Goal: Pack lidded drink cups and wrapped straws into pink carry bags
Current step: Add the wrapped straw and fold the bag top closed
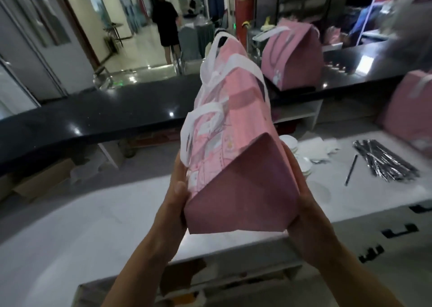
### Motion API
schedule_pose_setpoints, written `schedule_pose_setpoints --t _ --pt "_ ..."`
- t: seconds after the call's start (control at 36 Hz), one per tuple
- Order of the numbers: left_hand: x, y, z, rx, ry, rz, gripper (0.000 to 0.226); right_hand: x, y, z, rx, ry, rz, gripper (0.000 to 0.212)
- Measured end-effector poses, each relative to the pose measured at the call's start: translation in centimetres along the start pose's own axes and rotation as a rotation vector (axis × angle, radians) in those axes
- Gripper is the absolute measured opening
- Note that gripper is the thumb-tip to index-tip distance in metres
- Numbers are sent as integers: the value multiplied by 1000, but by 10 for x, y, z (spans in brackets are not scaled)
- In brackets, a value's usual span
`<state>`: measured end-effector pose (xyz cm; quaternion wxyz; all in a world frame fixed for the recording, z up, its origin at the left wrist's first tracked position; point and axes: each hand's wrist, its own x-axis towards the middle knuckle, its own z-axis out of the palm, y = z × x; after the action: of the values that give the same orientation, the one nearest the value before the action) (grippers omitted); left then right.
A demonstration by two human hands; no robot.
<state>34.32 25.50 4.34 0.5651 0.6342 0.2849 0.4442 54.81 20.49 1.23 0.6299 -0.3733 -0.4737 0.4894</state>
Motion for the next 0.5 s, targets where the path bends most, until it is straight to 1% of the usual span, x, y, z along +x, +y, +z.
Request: schedule_pose_setpoints --t 0.03,0.08,0.11,0.17,0.25,0.36,0.5 --pt "5 3 7 3 -37 20 92 2 -5 -7 -3 4 -5 119" --pt "16 8 17 17 -48 47 92 8 -11 -20 0 39 -9 126" --pt "22 10 20 41 -46 61 95 15 -13 -26 -10 65 -26 121" --pt "37 12 22 91 -67 92 103 30 -20 -33 -45 86 -89 101" --pt "65 9 20 147 -55 100 95 59 -32 -41 -134 47 -139 85" --pt "117 0 14 160 -16 130 89 110 -39 -54 -234 23 -180 76" --pt "193 -19 -1 41 30 158 80 191 -37 -66 -241 9 -172 73"
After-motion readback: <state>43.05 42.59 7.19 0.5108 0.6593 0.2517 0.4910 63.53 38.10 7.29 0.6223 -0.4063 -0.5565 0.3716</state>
